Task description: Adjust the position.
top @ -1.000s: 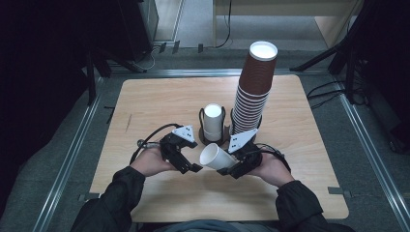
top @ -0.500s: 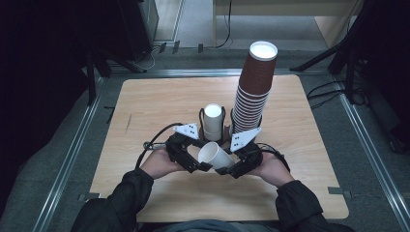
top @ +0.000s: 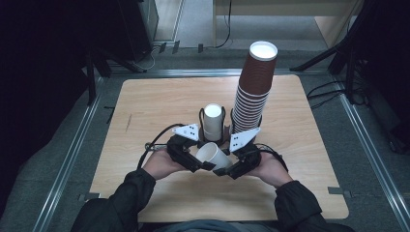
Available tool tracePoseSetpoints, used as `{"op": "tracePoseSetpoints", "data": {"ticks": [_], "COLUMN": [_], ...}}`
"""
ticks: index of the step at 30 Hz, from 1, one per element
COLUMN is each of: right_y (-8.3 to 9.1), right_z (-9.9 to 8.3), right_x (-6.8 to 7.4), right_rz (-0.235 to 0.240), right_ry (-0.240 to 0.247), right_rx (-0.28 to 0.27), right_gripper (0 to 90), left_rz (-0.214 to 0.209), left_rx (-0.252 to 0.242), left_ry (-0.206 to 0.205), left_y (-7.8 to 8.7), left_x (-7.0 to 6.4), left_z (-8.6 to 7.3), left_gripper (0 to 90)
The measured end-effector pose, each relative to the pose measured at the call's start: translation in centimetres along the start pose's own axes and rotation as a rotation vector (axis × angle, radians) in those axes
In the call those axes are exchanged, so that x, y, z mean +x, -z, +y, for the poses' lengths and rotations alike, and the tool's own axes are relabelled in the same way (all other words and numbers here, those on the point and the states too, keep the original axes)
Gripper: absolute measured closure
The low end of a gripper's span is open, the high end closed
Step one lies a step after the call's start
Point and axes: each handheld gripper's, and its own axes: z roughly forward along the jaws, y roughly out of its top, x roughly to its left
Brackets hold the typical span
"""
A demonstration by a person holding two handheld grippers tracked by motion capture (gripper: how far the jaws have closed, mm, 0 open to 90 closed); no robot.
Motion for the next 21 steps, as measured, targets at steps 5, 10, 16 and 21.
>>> {"op": "tracePoseSetpoints", "data": {"ticks": [5, 10, 16, 21], "right_y": [0.0, -0.4, -0.6, -0.5], "right_z": [0.1, 0.1, -0.1, -0.1], "right_x": [0.0, -0.2, -0.3, -0.5], "right_rz": [0.004, -0.015, -0.031, -0.038], "right_ry": [-0.017, -0.046, -0.057, -0.070], "right_rx": [-0.003, 0.034, 0.066, 0.062], "right_gripper": [31.1, 21.1, 21.0, 21.4], "left_rz": [0.002, 0.020, 0.040, 0.059], "left_rx": [0.014, 0.036, 0.070, 0.136], "left_ry": [0.006, 0.015, 0.050, 0.038], "left_y": [0.1, 1.2, 2.5, 2.5], "left_x": [0.0, 0.4, 0.9, 0.9], "left_z": [0.1, 0.2, 0.1, 0.2], "left_gripper": [29.6, 29.6, 29.6, 29.5]}}
